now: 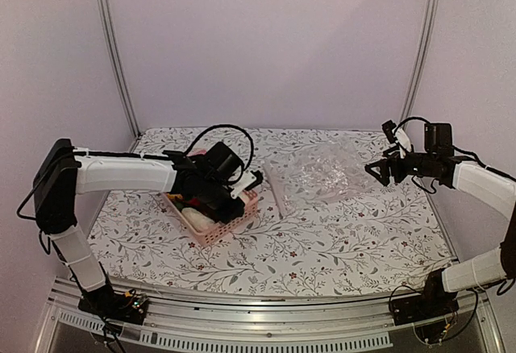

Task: Place the food in the zip-top bag and seal the zipper
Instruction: Move the bin to the center of the board.

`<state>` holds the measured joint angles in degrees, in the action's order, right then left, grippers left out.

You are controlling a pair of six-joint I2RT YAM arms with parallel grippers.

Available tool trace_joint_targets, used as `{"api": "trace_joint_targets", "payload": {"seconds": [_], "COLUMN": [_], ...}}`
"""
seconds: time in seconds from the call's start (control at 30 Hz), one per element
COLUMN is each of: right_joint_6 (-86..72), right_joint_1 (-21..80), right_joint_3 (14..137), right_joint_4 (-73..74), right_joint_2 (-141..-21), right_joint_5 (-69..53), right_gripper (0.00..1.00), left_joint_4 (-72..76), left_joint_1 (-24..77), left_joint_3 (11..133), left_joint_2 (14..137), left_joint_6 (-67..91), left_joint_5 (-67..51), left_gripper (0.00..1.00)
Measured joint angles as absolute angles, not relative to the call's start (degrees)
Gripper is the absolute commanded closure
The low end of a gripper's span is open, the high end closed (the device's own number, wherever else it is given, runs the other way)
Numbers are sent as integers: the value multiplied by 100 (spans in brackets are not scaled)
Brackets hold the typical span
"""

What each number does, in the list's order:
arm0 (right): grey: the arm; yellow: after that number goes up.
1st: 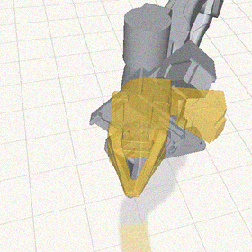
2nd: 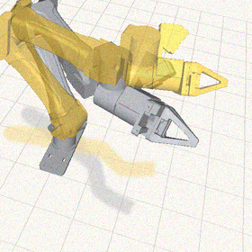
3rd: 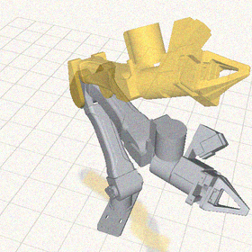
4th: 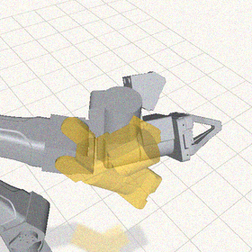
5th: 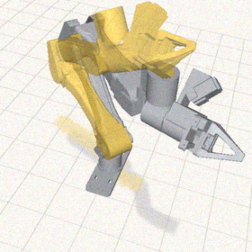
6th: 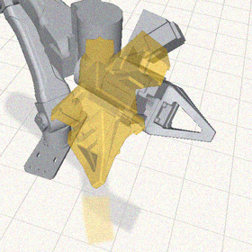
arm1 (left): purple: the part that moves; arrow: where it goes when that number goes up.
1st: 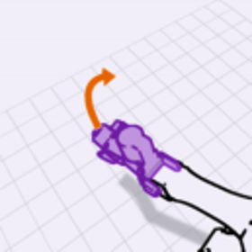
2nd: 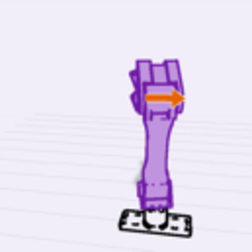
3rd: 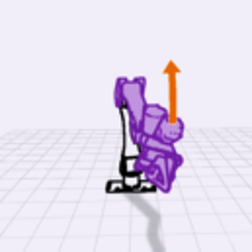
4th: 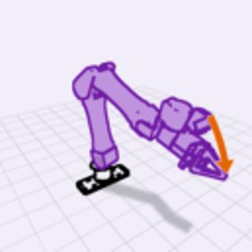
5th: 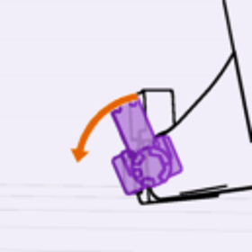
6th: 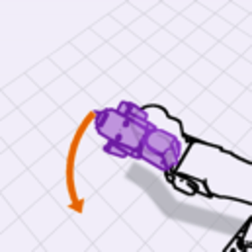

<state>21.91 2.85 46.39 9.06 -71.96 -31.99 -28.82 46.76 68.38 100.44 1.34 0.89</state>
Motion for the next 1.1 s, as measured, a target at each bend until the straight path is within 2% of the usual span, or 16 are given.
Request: {"api": "trace_joint_targets", "payload": {"seconds": [0.17, 0.23, 0.4, 0.57, 0.67, 0.8, 0.9, 1.1], "right_joint_6": [2191, 2193, 2193, 2193, 2193, 2193, 2196, 2196], "right_joint_1": [290, 290, 290, 290, 292, 296, 301, 307], "right_joint_3": [4639, 4639, 4641, 4639, 4639, 4641, 4641, 4641], "right_joint_4": [913, 917, 923, 926, 941, 952, 956, 965], "right_joint_2": [-7247, -7249, -7249, -7251, -7251, -7251, -7253, -7258], "right_joint_5": [-3208, -3210, -3212, -3223, -3253, -3321, -3339, -3363], "right_gripper": [1, 1, 1, 1, 1, 1, 1, 1], "left_joint_4": [-2648, -2604, -2742, -2779, -2786, -2818, -2703, -2628], "left_joint_1": [5387, 5433, 5411, 5360, 5360, 5360, 5358, 5089], "left_joint_3": [6702, 6578, 6377, 6309, 6128, 6069, 6069, 6322], "left_joint_2": [9911, 9769, 9421, 9292, 9181, 8906, 8560, 8246], "left_joint_6": [-825, -1079, -1262, -1262, -1238, -1105, -875, -1], "left_joint_5": [-469, -633, -390, -150, 3, 224, 432, 1096], "left_gripper": [84, 80, 80, 76, 67, 59, 56, 58]}}
